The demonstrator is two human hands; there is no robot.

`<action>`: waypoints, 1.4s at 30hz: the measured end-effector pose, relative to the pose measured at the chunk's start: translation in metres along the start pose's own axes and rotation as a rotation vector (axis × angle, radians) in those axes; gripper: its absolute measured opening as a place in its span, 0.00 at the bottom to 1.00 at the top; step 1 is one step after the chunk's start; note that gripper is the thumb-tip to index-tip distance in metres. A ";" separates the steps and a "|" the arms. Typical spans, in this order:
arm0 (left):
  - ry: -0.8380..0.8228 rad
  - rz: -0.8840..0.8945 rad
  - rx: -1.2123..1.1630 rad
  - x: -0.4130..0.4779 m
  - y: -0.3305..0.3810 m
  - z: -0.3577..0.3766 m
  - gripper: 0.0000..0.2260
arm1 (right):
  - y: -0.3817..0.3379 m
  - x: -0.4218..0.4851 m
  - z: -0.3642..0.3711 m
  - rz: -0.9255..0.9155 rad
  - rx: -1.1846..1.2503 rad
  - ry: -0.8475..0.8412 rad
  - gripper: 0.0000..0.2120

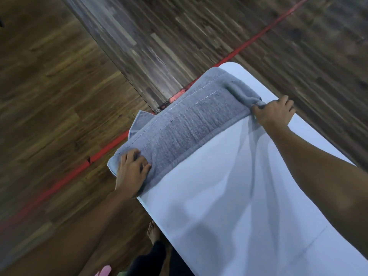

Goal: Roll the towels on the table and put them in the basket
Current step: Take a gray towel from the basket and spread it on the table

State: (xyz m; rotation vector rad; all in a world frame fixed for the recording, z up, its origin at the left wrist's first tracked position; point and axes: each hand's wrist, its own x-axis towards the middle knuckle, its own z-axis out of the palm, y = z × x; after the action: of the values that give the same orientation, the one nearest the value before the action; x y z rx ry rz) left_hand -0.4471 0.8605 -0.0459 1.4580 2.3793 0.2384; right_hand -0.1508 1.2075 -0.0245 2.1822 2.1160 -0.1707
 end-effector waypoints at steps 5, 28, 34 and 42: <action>-0.046 -0.030 0.066 0.001 0.000 0.006 0.16 | -0.030 0.011 -0.005 -0.165 0.079 0.093 0.28; -0.055 -0.086 0.210 -0.028 0.012 0.051 0.30 | -0.068 -0.034 0.072 -0.344 0.077 -0.065 0.41; -0.052 -0.072 0.226 -0.099 0.055 0.083 0.30 | 0.024 -0.085 0.074 -0.311 0.102 -0.085 0.41; -0.054 -0.053 0.210 -0.255 0.166 0.153 0.34 | 0.205 -0.180 0.083 -0.300 0.119 -0.061 0.41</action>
State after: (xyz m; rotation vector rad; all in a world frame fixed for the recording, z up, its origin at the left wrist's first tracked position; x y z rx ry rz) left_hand -0.1462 0.7055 -0.0856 1.4677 2.4553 -0.0649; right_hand 0.0476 1.0108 -0.0817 1.8752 2.4437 -0.3893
